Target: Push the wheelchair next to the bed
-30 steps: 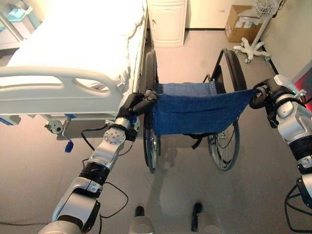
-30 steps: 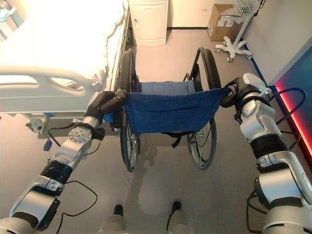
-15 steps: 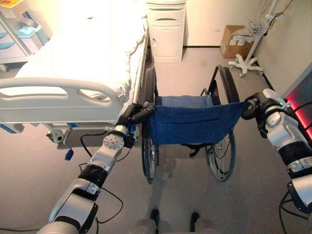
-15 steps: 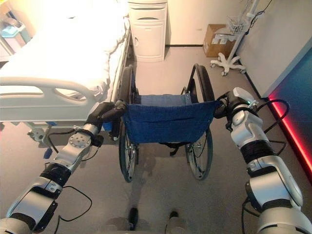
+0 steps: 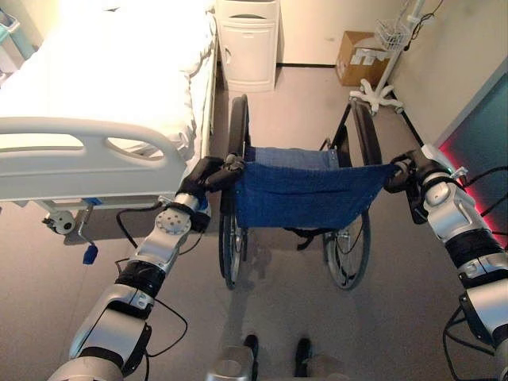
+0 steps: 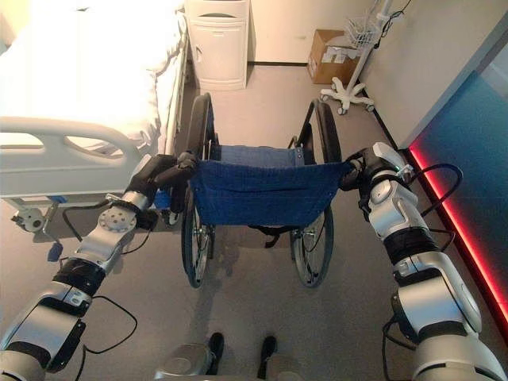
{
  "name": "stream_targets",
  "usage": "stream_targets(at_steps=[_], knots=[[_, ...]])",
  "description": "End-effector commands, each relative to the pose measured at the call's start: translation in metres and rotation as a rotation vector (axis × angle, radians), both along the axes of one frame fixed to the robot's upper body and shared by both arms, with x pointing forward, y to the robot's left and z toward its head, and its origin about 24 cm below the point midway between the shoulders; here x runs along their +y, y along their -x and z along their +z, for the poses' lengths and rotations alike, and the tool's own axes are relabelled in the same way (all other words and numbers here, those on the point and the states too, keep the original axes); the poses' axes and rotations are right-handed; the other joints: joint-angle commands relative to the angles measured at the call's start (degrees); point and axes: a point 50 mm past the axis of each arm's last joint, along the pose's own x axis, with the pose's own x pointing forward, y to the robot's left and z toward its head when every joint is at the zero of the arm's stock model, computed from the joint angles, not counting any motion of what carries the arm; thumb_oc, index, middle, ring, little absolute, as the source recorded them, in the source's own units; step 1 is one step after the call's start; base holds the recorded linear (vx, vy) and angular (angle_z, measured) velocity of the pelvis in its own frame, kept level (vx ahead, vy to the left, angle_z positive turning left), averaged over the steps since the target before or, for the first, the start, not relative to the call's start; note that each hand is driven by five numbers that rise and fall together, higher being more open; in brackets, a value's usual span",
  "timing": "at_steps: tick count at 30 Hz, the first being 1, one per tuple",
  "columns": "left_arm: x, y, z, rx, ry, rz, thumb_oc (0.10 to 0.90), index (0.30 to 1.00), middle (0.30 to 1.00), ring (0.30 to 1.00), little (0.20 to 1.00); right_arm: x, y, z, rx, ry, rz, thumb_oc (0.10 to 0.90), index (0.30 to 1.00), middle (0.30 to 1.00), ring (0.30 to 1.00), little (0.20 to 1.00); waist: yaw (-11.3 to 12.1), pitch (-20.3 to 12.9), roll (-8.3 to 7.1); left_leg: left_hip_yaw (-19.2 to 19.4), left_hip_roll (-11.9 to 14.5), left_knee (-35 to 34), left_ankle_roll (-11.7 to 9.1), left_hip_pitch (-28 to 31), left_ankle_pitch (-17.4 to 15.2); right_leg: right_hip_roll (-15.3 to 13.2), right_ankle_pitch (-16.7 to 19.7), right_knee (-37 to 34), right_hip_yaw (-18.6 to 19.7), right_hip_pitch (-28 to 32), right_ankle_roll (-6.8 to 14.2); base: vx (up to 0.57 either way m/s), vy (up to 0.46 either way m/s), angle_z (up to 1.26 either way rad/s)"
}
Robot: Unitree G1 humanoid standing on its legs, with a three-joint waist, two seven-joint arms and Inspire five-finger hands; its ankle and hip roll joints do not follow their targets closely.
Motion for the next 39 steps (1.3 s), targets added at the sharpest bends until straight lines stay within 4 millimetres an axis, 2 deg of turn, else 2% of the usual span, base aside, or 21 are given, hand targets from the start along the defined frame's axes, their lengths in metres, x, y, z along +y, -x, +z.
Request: stream_targets(at_steps=[1, 4, 7, 9, 11, 12, 13, 14, 16, 19, 22, 24, 26, 28, 30, 31, 32, 33, 36, 38, 39], knots=[[0.002, 0.008, -0.035, 0.134, -0.255, -0.038, 0.400, 0.300, 0.300, 0.300, 0.300, 0.033, 0.005, -0.040, 0.174, 0.076, 0.254, 0.400, 0.300, 0.300, 0.300, 0.300, -1.10, -1.16, 0.26, -3.74, -4.88, -0.49, -0.18, -3.32, 0.23, -1.05, 9.52, 4.59, 1.97, 6.55, 2.66, 0.25, 0.046, -0.12], [0.004, 0.005, -0.033, 0.152, -0.198, -0.017, 0.400, 0.300, 0.300, 0.300, 0.300, 0.035, 0.004, -0.038, 0.182, 0.163, 0.281, 0.400, 0.300, 0.300, 0.300, 0.300, -1.80, -0.25, 0.52, -4.66, -4.06, 0.99, -0.67, -1.60, -1.47, -4.89, 11.05, 1.61, 2.82, 3.70, 2.86, 0.24, -0.037, -0.12], [0.004, 0.003, -0.027, 0.136, -0.174, -0.019, 0.400, 0.300, 0.300, 0.300, 0.300, 0.038, 0.000, -0.029, 0.162, 0.219, 0.291, 0.400, 0.300, 0.300, 0.300, 0.300, -2.64, 1.49, 0.47, -5.72, -3.48, 1.73, -1.22, -0.75, -2.96, -6.38, 10.77, -3.74, 4.54, -0.07, 2.83, 0.17, -0.188, 0.06], [0.000, -0.003, -0.011, 0.090, -0.127, -0.034, 0.400, 0.300, 0.300, 0.300, 0.300, 0.045, -0.010, -0.004, 0.118, 0.293, 0.303, 0.400, 0.300, 0.300, 0.300, 0.300, -3.19, 3.70, -1.28, -6.68, -3.45, 2.84, -2.34, -1.41, -5.06, -8.80, 14.90, -13.05, 6.49, -5.02, 4.10, 0.16, -0.409, 0.21], [-0.006, -0.004, -0.010, 0.066, -0.120, -0.046, 0.400, 0.300, 0.300, 0.300, 0.300, 0.050, -0.014, 0.011, 0.114, 0.300, 0.301, 0.400, 0.300, 0.300, 0.300, 0.300, -3.55, 3.98, -2.63, -7.16, -3.36, 2.88, -3.01, -1.31, -6.18, -9.54, 17.81, -19.27, 7.12, -5.49, 5.24, 0.21, -0.340, 0.35], [-0.007, -0.004, -0.010, 0.064, -0.119, -0.046, 0.400, 0.300, 0.300, 0.300, 0.300, 0.050, -0.015, 0.012, 0.119, 0.308, 0.304, 0.400, 0.300, 0.300, 0.300, 0.300, -3.59, 3.96, -2.76, -7.24, -3.29, 2.87, -3.11, -1.27, -6.31, -9.61, 18.07, -19.91, 7.10, -5.41, 5.35, 0.40, -0.515, 0.52], [-0.013, -0.003, -0.012, 0.054, -0.125, -0.056, 0.400, 0.300, 0.300, 0.300, 0.300, 0.055, -0.018, 0.024, 0.134, 0.306, 0.295, 0.400, 0.300, 0.300, 0.300, 0.300, -3.57, 3.32, -3.74, -8.09, -2.15, 2.86, -3.87, -1.06, -6.84, -9.25, 17.97, -20.62, 7.88, -5.23, 5.79, 0.30, -0.375, 0.50], [-0.013, -0.003, -0.012, 0.054, -0.126, -0.057, 0.400, 0.300, 0.300, 0.300, 0.300, 0.055, -0.018, 0.025, 0.136, 0.306, 0.293, 0.400, 0.300, 0.300, 0.300, 0.300, -3.61, 3.26, -3.74, -8.20, -1.99, 2.94, -3.94, -1.10, -6.90, -9.04, 17.66, -20.10, 7.93, -5.26, 5.74, 0.38, -0.472, 0.69], [-0.013, -0.001, -0.014, 0.058, -0.134, -0.056, 0.400, 0.300, 0.300, 0.300, 0.300, 0.053, -0.017, 0.028, 0.167, 0.270, 0.277, 0.400, 0.300, 0.300, 0.300, 0.300, -3.31, 2.49, -4.07, -8.51, 0.40, 3.87, -4.54, -1.95, -6.50, -8.09, 13.47, -16.23, 6.28, -4.99, 5.50, 0.32, -0.370, 0.67], [-0.018, 0.004, -0.021, 0.088, -0.165, -0.070, 0.400, 0.300, 0.300, 0.300, 0.300, 0.049, -0.012, 0.022, 0.223, 0.229, 0.267, 0.400, 0.300, 0.300, 0.300, 0.300, -3.81, 1.68, -3.96, -7.25, 6.03, 3.40, -6.88, 0.34, -4.06, -7.11, 9.17, -11.83, 1.50, -3.75, 3.96, 0.41, -0.333, 0.45], [-0.021, -0.001, -0.015, 0.075, -0.153, -0.059, 0.400, 0.300, 0.300, 0.300, 0.300, 0.047, -0.010, 0.018, 0.244, 0.211, 0.258, 0.400, 0.300, 0.300, 0.300, 0.300, -5.05, 1.38, -3.33, -6.63, 8.28, 2.19, -7.42, 2.55, -3.02, -5.92, 7.18, -10.08, 0.16, -3.74, 1.63, 0.34, -0.239, 0.53], [-0.022, -0.003, -0.014, 0.073, -0.142, -0.051, 0.400, 0.300, 0.300, 0.300, 0.300, 0.049, -0.010, 0.013, 0.253, 0.203, 0.256, 0.400, 0.300, 0.300, 0.300, 0.300, -5.49, 1.25, -3.09, -6.73, 9.10, 3.04, -7.72, 3.07, -1.94, -5.45, 6.81, -9.65, -0.57, -3.66, 0.91, 0.24, -0.182, 0.19], [-0.023, -0.003, -0.016, 0.079, -0.131, -0.044, 0.400, 0.300, 0.300, 0.300, 0.300, 0.050, -0.010, 0.010, 0.266, 0.193, 0.258, 0.400, 0.300, 0.300, 0.300, 0.300, -5.94, 0.86, -2.68, -7.27, 9.95, 4.05, -8.15, 4.10, 0.67, -4.53, 6.51, -9.58, -0.91, -3.30, 0.01, 0.27, -0.175, 0.10], [-0.022, 0.002, -0.025, 0.084, -0.131, -0.024, 0.400, 0.300, 0.300, 0.300, 0.300, 0.051, -0.007, 0.001, 0.291, 0.169, 0.259, 0.400, 0.300, 0.300, 0.300, 0.300, -7.03, -0.71, -2.33, -6.67, 12.18, 9.20, -9.15, 5.68, 8.96, -2.51, 5.71, -10.33, -1.73, -1.46, -2.21, 0.40, -0.225, 0.24], [-0.020, 0.003, -0.026, 0.088, -0.124, -0.014, 0.400, 0.300, 0.300, 0.300, 0.300, 0.050, -0.004, -0.006, 0.292, 0.143, 0.250, 0.400, 0.300, 0.300, 0.300, 0.300, -6.72, -0.76, -2.90, -6.00, 10.63, 16.07, -8.60, 2.29, 11.17, -1.77, 4.63, -10.77, -1.89, 1.36, -3.85, 0.40, -0.234, 0.23], [-0.018, 0.004, -0.026, 0.088, -0.105, -0.005, 0.400, 0.300, 0.300, 0.300, 0.300, 0.050, -0.002, -0.013, 0.289, 0.127, 0.246, 0.400, 0.300, 0.300, 0.300, 0.300, -5.67, 0.28, -3.08, -5.99, 8.20, 20.16, -7.71, -3.70, 10.85, -1.01, 3.98, -11.01, -1.18, 4.15, -4.55, 0.38, -0.173, 0.17], [-0.017, 0.004, -0.026, 0.086, -0.090, -0.001, 0.400, 0.300, 0.300, 0.300, 0.300, 0.052, -0.001, -0.017, 0.289, 0.116, 0.244, 0.400, 0.300, 0.300, 0.300, 0.300, -4.87, 0.94, -2.90, -5.82, 5.82, 20.20, -7.17, -6.87, 10.35, -0.35, 3.64, -11.25, -0.65, 5.93, -4.71, 0.47, -0.132, 0.04], [-0.013, 0.004, -0.025, 0.078, -0.078, 0.008, 0.400, 0.300, 0.300, 0.300, 0.300, 0.055, -0.001, -0.024, 0.286, 0.111, 0.244, 0.400, 0.300, 0.300, 0.300, 0.300, -3.59, 2.04, -2.18, -4.77, 3.33, 17.99, -6.83, -9.45, 9.89, 1.12, 3.00, -11.58, 0.19, 8.83, -4.76, 0.46, -0.042, 0.03], [-0.007, 0.007, -0.026, 0.065, -0.075, 0.012, 0.400, 0.300, 0.300, 0.300, 0.300, 0.058, 0.002, -0.037, 0.280, 0.092, 0.230, 0.400, 0.300, 0.300, 0.300, 0.300, -1.53, 3.03, 1.05, -1.61, 1.69, 6.82, -8.50, -12.54, 15.38, 5.37, 1.27, -12.18, 1.27, 14.39, -5.00, 0.51, 0.039, 0.02], [0.000, 0.010, -0.026, 0.069, -0.092, 0.017, 0.400, 0.300, 0.300, 0.300, 0.300, 0.057, 0.002, -0.036, 0.287, 0.084, 0.232, 0.400, 0.300, 0.300, 0.300, 0.300, 1.08, 2.81, 2.46, -2.69, 0.09, -3.13, -9.86, -14.44, 19.64, 7.11, 0.10, -13.33, 4.13, 18.96, -4.70, 0.57, 0.130, -0.45], [0.003, 0.010, -0.025, 0.069, -0.095, 0.023, 0.400, 0.300, 0.300, 0.300, 0.300, 0.056, 0.001, -0.035, 0.288, 0.084, 0.235, 0.400, 0.300, 0.300, 0.300, 0.300, 1.65, 2.63, 2.57, -2.93, -0.11, -5.28, -9.85, -14.36, 19.54, 7.10, -0.24, -13.47, 4.57, 19.56, -4.51, 0.42, 0.158, -0.81]])
